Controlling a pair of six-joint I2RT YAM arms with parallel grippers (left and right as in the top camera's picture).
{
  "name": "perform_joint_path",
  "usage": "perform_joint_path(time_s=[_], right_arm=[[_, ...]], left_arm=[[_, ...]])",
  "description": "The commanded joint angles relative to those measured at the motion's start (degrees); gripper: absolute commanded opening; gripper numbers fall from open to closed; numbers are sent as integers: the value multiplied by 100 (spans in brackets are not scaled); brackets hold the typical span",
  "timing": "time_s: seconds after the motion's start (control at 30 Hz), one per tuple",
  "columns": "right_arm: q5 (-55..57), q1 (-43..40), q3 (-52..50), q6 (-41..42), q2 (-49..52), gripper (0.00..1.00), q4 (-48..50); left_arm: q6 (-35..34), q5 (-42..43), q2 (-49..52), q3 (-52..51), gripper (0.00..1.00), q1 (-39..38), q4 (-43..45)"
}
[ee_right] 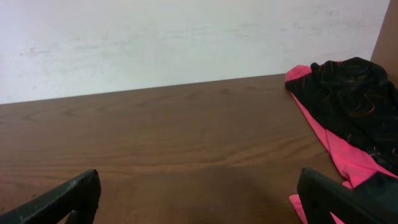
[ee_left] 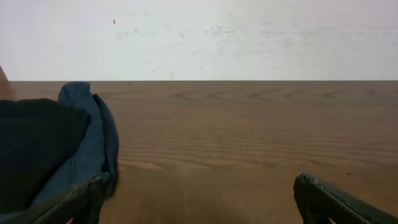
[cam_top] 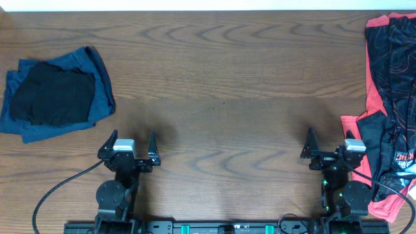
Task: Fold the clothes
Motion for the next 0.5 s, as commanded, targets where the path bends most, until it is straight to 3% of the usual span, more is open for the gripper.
perform_joint_path(time_s=[0.0, 0.47], right_arm=[[-42, -37, -7, -55, -42, 99, -28], [-42, -37, -7, -55, -42, 99, -28]], left_arm=[[59, -96, -66, -90, 98, 22, -223], [59, -94, -66, -90, 98, 22, -223]])
